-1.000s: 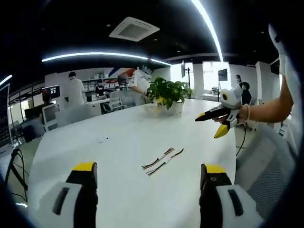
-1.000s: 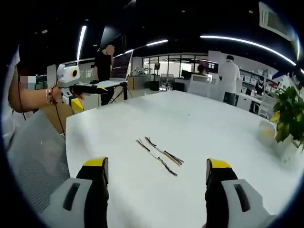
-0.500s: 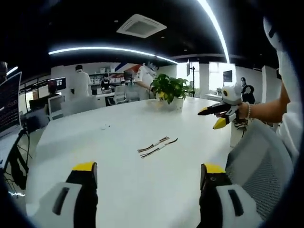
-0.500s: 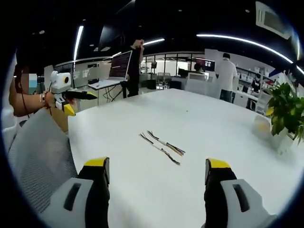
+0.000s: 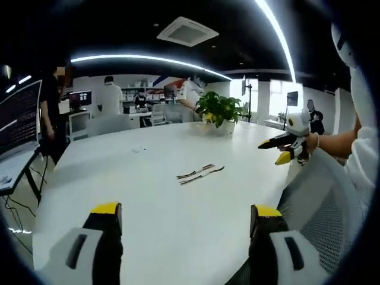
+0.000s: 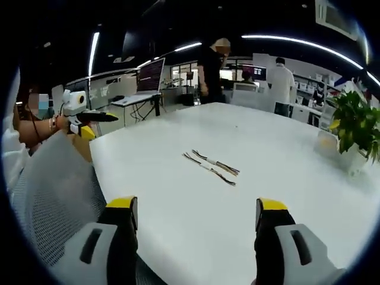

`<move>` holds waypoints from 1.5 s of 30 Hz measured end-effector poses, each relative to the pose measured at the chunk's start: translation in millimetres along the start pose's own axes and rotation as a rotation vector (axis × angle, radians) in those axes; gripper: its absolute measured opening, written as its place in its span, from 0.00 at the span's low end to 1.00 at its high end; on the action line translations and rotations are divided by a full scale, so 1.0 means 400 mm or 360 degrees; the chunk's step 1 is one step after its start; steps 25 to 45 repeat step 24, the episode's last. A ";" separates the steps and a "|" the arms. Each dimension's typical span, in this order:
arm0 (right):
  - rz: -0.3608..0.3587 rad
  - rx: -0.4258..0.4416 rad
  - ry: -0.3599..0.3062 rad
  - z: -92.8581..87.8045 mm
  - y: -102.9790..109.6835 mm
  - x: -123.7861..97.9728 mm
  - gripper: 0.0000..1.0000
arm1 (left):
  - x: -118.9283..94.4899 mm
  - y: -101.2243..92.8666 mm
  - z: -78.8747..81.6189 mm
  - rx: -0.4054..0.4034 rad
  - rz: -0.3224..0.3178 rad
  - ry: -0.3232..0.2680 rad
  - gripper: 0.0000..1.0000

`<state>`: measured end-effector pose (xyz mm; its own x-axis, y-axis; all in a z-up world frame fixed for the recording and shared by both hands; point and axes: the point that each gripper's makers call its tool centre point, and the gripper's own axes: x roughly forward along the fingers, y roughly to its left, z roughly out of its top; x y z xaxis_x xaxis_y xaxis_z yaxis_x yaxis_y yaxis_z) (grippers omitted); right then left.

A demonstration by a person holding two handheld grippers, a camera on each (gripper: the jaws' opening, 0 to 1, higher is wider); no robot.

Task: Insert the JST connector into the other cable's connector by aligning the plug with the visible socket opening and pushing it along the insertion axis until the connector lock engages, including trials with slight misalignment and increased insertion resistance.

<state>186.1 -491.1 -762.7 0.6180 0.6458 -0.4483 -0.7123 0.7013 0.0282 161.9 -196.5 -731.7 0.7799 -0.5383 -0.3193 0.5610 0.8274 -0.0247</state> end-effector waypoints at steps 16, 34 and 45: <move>-0.0028 0.0082 0.0027 -0.054 0.025 -0.019 0.79 | 0.008 -0.025 -0.038 -0.0018 -0.0050 0.0059 0.87; -0.0044 0.0119 0.0033 -0.067 0.025 -0.023 0.78 | 0.008 -0.032 -0.051 -0.0003 -0.0063 0.0097 0.86; -0.0044 0.0119 0.0033 -0.067 0.025 -0.023 0.78 | 0.008 -0.032 -0.051 -0.0003 -0.0063 0.0097 0.86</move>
